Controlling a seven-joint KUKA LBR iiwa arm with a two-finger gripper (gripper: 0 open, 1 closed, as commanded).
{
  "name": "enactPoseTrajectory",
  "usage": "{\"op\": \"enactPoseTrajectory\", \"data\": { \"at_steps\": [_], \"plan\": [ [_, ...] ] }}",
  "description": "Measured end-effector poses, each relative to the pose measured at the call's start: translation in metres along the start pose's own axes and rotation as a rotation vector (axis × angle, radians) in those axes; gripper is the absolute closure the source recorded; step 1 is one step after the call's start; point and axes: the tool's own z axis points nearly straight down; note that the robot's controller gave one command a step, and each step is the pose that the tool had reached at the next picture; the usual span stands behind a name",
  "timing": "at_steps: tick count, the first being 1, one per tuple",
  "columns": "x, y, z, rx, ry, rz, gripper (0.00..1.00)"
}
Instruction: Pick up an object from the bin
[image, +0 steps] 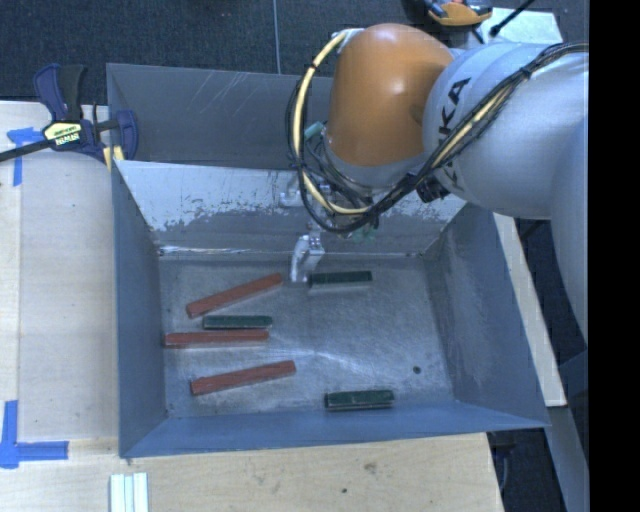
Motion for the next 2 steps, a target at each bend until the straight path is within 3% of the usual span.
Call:
{"op": "enactPoseTrajectory", "data": {
  "at_steps": [1,2],
  "plan": [
    [0.0,0.0,0.0,0.0,0.0,0.001,1.0],
    [0.0,0.0,0.0,0.0,0.0,0.001,1.0]
  ]
}}
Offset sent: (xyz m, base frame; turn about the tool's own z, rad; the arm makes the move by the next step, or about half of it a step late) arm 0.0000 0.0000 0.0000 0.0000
